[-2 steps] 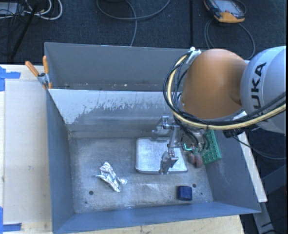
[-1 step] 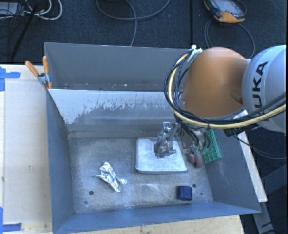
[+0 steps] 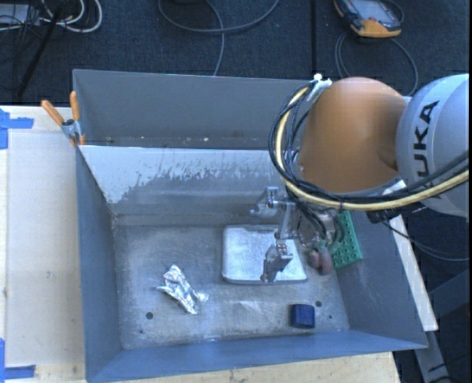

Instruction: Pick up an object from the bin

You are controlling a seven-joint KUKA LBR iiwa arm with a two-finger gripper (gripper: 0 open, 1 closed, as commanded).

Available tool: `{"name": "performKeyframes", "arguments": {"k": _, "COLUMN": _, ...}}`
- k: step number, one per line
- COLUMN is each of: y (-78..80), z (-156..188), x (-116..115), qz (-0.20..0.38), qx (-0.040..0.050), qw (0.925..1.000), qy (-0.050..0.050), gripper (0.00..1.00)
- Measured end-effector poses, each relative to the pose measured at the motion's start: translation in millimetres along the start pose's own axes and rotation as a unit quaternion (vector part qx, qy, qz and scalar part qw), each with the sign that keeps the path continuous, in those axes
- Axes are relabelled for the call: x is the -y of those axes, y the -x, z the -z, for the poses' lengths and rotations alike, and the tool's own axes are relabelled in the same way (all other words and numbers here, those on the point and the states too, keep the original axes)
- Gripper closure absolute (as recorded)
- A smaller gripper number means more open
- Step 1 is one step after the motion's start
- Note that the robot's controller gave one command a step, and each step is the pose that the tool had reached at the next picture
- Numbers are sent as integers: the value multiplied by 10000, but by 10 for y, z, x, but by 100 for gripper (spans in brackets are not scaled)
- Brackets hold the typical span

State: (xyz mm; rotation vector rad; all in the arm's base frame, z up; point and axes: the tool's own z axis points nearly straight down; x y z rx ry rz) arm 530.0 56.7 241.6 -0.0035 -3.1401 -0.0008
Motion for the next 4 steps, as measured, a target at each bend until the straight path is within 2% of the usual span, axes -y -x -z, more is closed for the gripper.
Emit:
{"name": "performKeyframes", "arguments": {"k": 1, "y": -5, "z": -1055, "x": 49, "qz": -254, "qx": -40, "qw": 9997, "qy": -5, "gripper": 0}}
{"name": "performKeyframes", "arguments": {"k": 2, "y": 164, "z": -1357, "x": 180, "qz": -477, "qx": 103, "qw": 9988, "qy": 34, "gripper": 0}}
{"name": "performKeyframes", "arguments": {"k": 3, "y": 135, "z": -1366, "x": 178, "qz": -488, "qx": 22, "qw": 9988, "qy": 34, "gripper": 100}}
{"name": "performKeyframes", "arguments": {"k": 4, "y": 55, "z": -16, "x": 436, "qz": 899, "qx": 34, "qw": 9959, "qy": -7, "gripper": 100}}
